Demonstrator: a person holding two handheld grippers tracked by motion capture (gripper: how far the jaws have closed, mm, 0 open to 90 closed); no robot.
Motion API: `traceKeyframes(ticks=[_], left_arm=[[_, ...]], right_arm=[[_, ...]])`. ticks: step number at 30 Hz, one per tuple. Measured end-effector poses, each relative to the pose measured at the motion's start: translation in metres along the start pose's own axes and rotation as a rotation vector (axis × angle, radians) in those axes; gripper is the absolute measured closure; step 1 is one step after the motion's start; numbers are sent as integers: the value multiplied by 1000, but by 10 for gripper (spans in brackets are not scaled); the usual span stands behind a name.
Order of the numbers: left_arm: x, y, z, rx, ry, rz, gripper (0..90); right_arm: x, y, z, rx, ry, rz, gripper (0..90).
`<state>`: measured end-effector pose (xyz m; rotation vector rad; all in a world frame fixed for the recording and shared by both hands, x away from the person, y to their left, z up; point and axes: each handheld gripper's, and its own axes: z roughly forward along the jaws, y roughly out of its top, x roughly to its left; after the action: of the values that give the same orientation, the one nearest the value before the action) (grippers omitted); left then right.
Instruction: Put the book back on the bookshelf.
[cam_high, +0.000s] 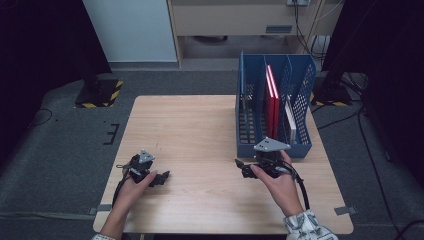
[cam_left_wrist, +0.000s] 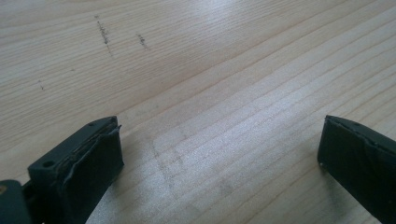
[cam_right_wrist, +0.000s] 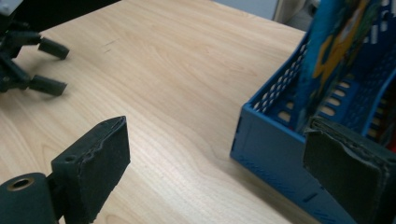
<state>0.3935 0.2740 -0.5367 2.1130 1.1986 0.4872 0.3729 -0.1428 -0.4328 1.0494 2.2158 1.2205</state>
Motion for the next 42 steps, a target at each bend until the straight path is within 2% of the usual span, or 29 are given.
traceKeyframes(ticks=[9,22,31,34,42], left_arm=[[0,0,0,0,0,0,0],[0,0,0,0,0,0,0],[0,0,0,0,0,0,0],[0,0,0,0,0,0,0],[0,0,0,0,-1,0,0]], right_arm=[[17,-11,10,30,33,-29,84],[46,-15,22,41,88,-71,86],[60,-31,47,105,120,-76,93],[64,-33,60,114,143,-49,105],[76,-29,94,129,164,-6,128]])
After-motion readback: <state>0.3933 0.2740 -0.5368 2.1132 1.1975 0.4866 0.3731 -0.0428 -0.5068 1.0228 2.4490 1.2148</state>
